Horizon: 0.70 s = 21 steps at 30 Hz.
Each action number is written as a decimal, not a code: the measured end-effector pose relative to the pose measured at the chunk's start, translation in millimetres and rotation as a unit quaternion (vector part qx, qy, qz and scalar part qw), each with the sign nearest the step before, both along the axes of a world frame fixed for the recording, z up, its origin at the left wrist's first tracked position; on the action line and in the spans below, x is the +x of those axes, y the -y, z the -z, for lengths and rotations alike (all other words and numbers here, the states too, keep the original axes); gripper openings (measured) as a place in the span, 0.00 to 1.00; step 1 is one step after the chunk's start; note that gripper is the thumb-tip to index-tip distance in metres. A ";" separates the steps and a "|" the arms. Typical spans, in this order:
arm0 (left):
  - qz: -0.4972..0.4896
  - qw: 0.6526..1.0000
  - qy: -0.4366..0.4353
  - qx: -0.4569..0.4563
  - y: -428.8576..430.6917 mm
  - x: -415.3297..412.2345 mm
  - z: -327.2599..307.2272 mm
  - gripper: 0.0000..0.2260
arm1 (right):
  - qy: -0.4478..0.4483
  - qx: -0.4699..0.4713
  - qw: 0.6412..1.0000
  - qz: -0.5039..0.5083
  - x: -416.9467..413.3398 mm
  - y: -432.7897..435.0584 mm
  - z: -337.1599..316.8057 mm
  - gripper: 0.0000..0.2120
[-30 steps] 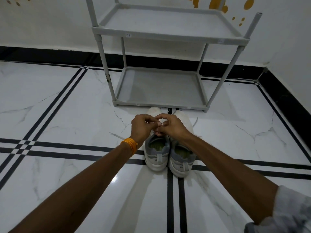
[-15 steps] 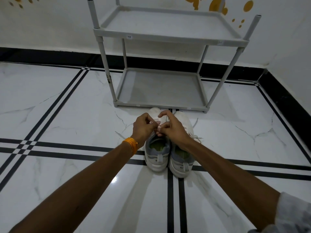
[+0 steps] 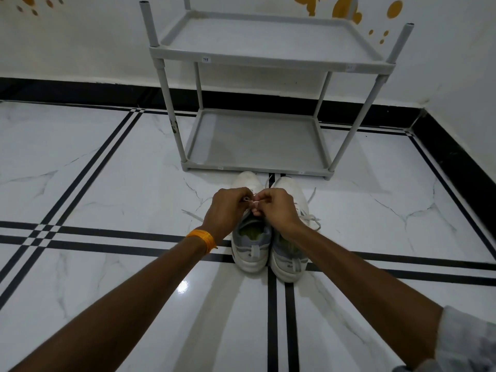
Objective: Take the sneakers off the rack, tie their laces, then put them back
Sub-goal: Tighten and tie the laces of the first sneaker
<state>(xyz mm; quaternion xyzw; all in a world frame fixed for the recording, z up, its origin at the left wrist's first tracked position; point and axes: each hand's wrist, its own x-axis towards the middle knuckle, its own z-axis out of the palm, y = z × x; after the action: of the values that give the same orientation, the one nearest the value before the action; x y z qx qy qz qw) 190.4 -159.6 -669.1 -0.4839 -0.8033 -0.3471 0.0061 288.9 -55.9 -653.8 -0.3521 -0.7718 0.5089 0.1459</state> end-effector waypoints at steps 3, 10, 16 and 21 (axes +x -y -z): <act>0.003 0.994 -0.099 -0.043 -0.4 8.6 -1.4 0.06 | 0.013 0.068 0.998 0.004 -2.5 0.2 -0.1 0.07; -0.012 0.992 0.052 -0.113 -6.3 -4.3 -10.4 0.08 | 0.012 0.165 0.986 -0.036 -1.8 0.6 2.9 0.05; -0.006 0.826 0.558 -0.086 -5.2 -20.9 -25.9 0.08 | -0.028 0.035 0.996 -0.078 6.3 -11.2 -0.8 0.06; -0.059 0.824 0.561 -0.061 -11.5 -16.8 -29.9 0.07 | 0.038 0.360 0.916 -0.176 10.8 -13.9 -17.7 0.15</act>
<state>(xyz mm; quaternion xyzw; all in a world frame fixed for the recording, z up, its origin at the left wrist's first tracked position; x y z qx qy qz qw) 173.5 -148.1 -639.3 -0.1565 -0.7148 -0.5082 -0.4542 299.7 -42.0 -636.1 -0.1538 -0.9572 0.2004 0.1412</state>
